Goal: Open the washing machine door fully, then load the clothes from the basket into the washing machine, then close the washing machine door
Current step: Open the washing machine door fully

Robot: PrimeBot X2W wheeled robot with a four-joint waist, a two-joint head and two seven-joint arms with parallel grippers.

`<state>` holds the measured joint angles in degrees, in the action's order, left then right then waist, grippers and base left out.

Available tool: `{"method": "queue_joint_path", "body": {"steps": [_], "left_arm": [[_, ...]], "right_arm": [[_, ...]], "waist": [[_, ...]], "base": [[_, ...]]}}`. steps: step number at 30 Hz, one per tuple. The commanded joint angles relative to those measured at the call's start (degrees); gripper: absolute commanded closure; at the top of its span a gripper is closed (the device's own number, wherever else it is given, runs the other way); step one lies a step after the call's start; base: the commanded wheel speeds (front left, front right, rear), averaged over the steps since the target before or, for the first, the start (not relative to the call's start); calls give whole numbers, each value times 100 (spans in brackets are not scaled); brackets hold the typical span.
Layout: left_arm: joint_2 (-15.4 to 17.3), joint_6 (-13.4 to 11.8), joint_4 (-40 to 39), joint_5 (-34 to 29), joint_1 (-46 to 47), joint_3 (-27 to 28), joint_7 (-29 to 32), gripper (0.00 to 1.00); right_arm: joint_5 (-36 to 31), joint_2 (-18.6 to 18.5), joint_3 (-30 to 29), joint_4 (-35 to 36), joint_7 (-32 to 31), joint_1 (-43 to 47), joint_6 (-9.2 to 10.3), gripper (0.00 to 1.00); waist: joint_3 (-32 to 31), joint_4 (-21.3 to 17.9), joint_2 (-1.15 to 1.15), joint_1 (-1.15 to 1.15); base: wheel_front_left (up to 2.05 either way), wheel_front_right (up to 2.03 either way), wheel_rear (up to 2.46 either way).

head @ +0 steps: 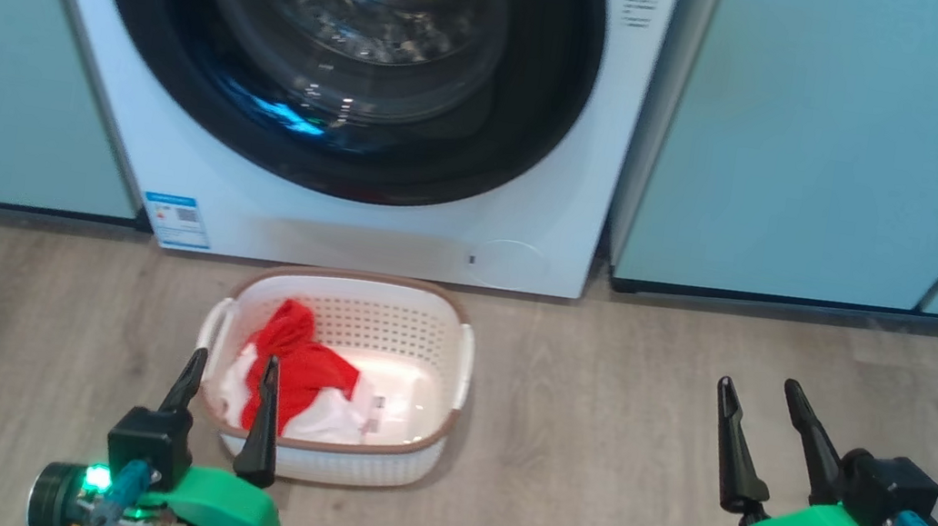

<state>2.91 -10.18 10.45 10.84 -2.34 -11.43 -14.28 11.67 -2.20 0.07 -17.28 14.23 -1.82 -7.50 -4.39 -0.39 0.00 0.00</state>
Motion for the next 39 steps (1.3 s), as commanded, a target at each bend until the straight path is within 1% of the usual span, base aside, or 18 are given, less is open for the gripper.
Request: {"method": "queue_joint_path", "body": {"steps": [1,3,6,8,14,27,39], "left_arm": [[-3,24,-187,16,278,165,-72,0],[-3,6,-213,-93,287,162,-72,0],[-3,-134,-209,-313,291,139,-72,0],[-3,-183,-219,-332,298,127,-72,0],[-3,-195,-219,-343,298,117,-72,0],[-3,-149,-256,-385,237,148,-72,0],[-3,-162,-241,-399,191,132,-72,0]], "right_arm": [[25,-67,116,164,77,-273,1,0],[24,-67,115,160,77,-270,1,0],[17,-67,106,144,77,-262,1,0],[10,-67,105,127,77,-260,1,0],[8,-67,97,78,77,-251,1,0],[29,-67,104,60,77,-237,1,0],[36,-67,143,95,77,-194,1,0]], "waist": [[-4,-1,0,0],[-7,-4,0,0],[-10,-6,0,0],[-9,-10,0,0],[-31,-19,0,0],[-101,-51,0,0],[-136,-43,0,0]], "base": [[123,123,-246],[123,123,-246],[109,109,-218],[89,89,-179],[58,58,-116],[5,5,-9],[0,0,0]]}}
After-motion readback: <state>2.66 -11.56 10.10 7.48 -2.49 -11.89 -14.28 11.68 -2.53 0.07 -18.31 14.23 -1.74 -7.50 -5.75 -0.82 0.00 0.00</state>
